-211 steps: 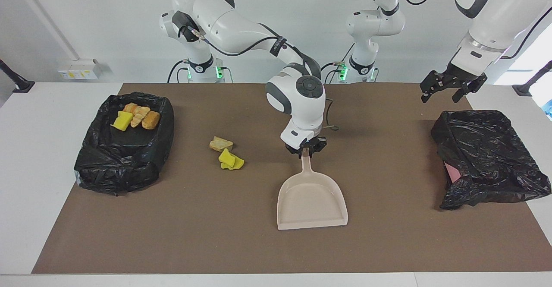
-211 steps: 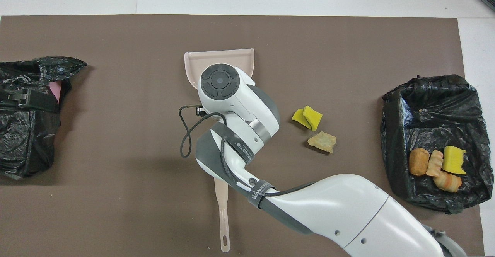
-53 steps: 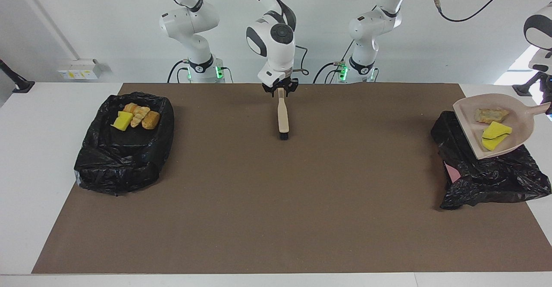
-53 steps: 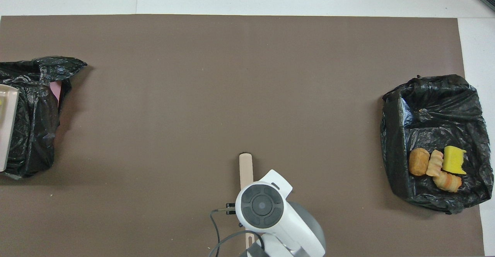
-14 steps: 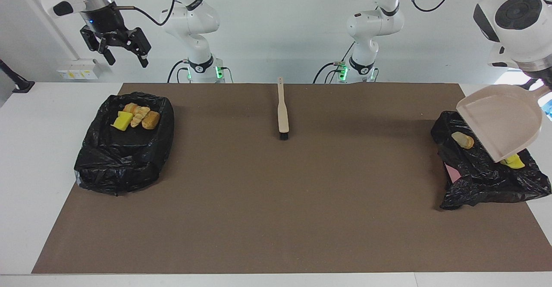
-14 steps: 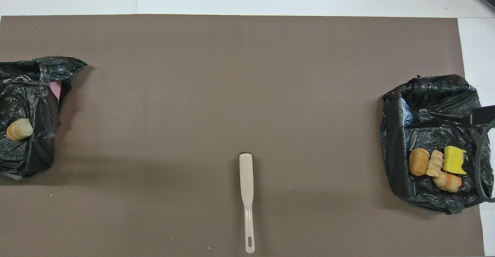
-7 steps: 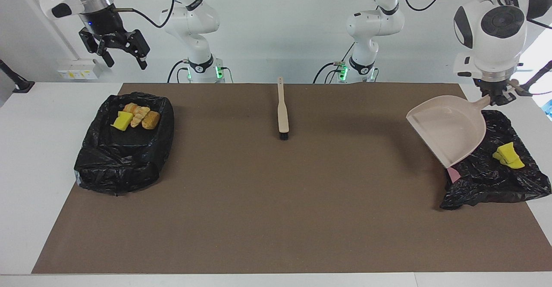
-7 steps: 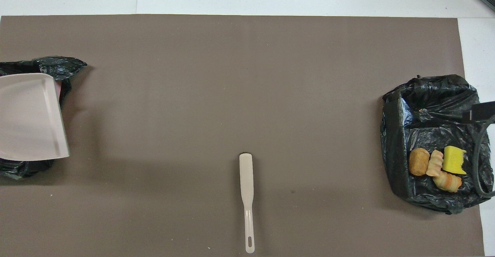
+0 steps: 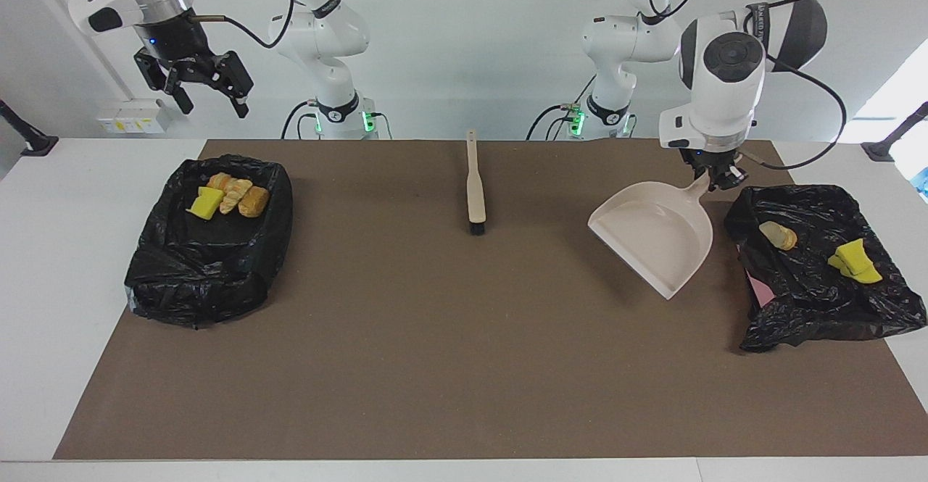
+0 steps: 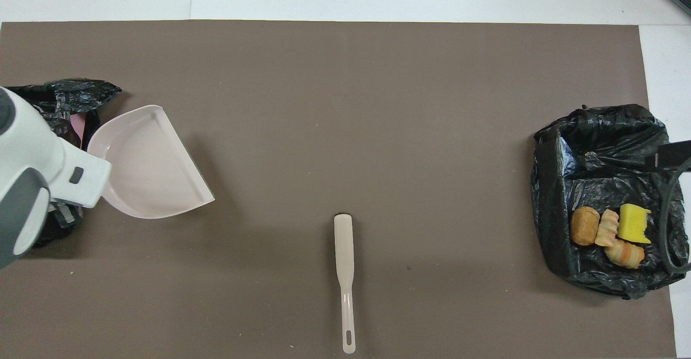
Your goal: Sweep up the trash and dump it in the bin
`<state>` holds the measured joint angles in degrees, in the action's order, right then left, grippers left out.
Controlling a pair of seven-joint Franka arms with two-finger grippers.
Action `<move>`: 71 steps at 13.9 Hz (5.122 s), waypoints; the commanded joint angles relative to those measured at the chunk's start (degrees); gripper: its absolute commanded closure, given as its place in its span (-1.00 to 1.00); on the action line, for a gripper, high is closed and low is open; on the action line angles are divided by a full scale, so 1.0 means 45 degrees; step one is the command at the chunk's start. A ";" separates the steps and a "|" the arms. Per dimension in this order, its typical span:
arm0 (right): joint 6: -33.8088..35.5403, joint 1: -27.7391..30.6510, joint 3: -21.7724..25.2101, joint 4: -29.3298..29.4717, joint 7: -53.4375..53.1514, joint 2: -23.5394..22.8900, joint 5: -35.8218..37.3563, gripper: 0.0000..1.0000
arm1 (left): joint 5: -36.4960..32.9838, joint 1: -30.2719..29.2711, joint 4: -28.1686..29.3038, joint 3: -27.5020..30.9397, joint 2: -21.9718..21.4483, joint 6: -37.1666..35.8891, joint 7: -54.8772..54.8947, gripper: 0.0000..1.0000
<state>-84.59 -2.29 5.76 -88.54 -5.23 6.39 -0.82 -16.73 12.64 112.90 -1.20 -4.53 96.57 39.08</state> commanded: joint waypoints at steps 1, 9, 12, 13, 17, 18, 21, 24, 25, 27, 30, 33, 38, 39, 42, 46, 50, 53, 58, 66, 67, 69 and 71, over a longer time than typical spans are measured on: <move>-0.0246 0.0196 -0.0147 0.0027 0.0186 -0.0073 -0.0110 -1.00 | 0.0651 0.1560 0.0128 0.0228 -0.0186 -0.0033 -0.2989 1.00; -0.0324 0.0196 -0.0206 -0.0872 -0.0069 0.0494 -0.0071 -1.00 | 0.3400 0.4904 -0.2388 0.0248 0.2836 0.0766 -1.0301 1.00; -0.0324 0.0196 -0.0225 -0.0892 -0.0029 0.0513 -0.0071 -1.00 | 0.3757 0.5529 -0.4319 0.0248 0.4808 0.0904 -1.1709 1.00; -0.0324 0.0196 -0.0225 -0.0873 -0.0010 0.0513 -0.0071 -1.00 | 0.3796 0.5531 -0.4906 0.0248 0.5278 0.0904 -1.1732 1.00; -0.0324 0.0196 -0.0225 -0.0892 0.0030 0.0513 -0.0071 -1.00 | 0.4128 0.5782 -0.6454 0.0248 0.6861 0.1410 -1.2937 1.00; -0.0305 0.0196 -0.0225 -0.0911 0.0030 0.0513 -0.0051 -1.00 | 0.4109 0.6075 -0.6475 0.0248 0.7155 0.1876 -1.3562 1.00; -0.0324 0.0196 -0.0225 -0.0911 -0.0009 0.0533 -0.0051 -1.00 | 0.4361 0.6371 -0.6358 0.0229 0.7529 0.2620 -1.5029 1.00; -0.0305 0.0177 -0.0225 -0.0950 -0.0165 0.0552 -0.0071 -1.00 | 0.4343 0.6196 -0.6299 0.0248 0.7451 0.3287 -1.4877 -1.00; -0.0286 0.0176 -0.0302 -0.0950 -0.0185 0.0552 -0.0071 -1.00 | 0.4324 0.6059 -0.6183 0.0287 0.7277 0.3190 -1.4702 -1.00; -0.0227 0.0098 -0.0401 -0.0989 -0.0321 0.0611 -0.0071 -1.00 | 0.4324 0.5222 -0.5444 0.0345 0.6362 0.3033 -1.3652 -1.00; -0.0286 0.0098 -0.0635 -0.0504 -0.0380 0.0300 0.0336 -1.00 | 0.4324 0.3758 -0.5439 0.0346 0.5967 0.2682 -1.3294 -1.00; -0.0012 0.0254 -0.0616 -0.0150 -0.0361 -0.0092 0.0359 -1.00 | 0.4324 0.2508 -0.5479 0.0404 0.5869 0.2779 -1.2907 -1.00; -0.0168 0.0235 -0.0635 -0.0247 -0.0303 0.0025 0.0281 -1.00 | 0.4324 0.0184 -0.5440 0.0404 0.5323 0.2623 -0.8769 -1.00; -0.0168 0.0216 -0.0635 -0.0267 -0.0303 0.0025 0.0281 -1.00 | 0.4324 -0.0150 -0.5382 0.0404 0.5129 0.2546 -0.8531 -1.00; -0.0149 0.0215 -0.0635 -0.0306 -0.0322 0.0044 0.0281 -1.00 | 0.3781 -0.0602 -0.5420 0.0851 0.4388 0.2039 -0.8530 -1.00; -0.0149 0.0215 -0.0635 -0.0345 -0.0381 0.0084 0.0281 -1.00 | 0.3699 -0.1361 -0.5342 0.0971 0.3429 0.0614 -0.7811 -1.00; -0.0382 0.0118 -0.0635 -0.0852 -0.0361 0.0376 0.0476 -1.00 | 0.3699 -0.1696 -0.4914 0.0971 0.2415 -0.0499 -0.7630 -1.00; -0.0559 0.0118 -0.0635 -0.1009 -0.0361 0.0494 0.0476 -1.00 | 0.3699 -0.1696 -0.3997 0.0971 0.1341 -0.0814 -0.7942 -1.00; -0.0520 0.0137 -0.0635 -0.0912 -0.0360 0.0435 0.0457 -1.00 | 0.3757 -0.1813 -0.4460 0.0971 0.1063 -0.1768 -0.8451 -1.00; -0.0539 0.0157 -0.0635 -0.0794 -0.0342 0.0474 0.0399 -1.00 | 0.3777 -0.1794 -0.4482 0.0971 0.0947 -0.2103 -0.8256 -1.00; -0.0578 0.0157 -0.0635 -0.0775 -0.0342 0.0455 0.0359 -1.00 | 0.3777 -0.1794 -0.4560 0.0971 0.0908 -0.2161 -0.8255 -1.00; -0.0132 0.0234 -0.0635 0.0060 -0.0342 -0.0050 0.0399 -1.00 | 0.3796 -0.1774 -0.4658 0.0970 0.0713 -0.2278 -0.8255 -1.00; 0.0088 0.0216 -0.0635 0.0475 -0.0419 -0.0482 0.0397 -1.00 | 0.3816 -0.1774 -0.5299 0.0951 0.0771 -0.2920 -0.8275 -1.00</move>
<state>-85.15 -1.86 3.49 -89.44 -5.91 6.70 0.35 0.87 4.94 91.36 3.42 -0.43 86.65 1.74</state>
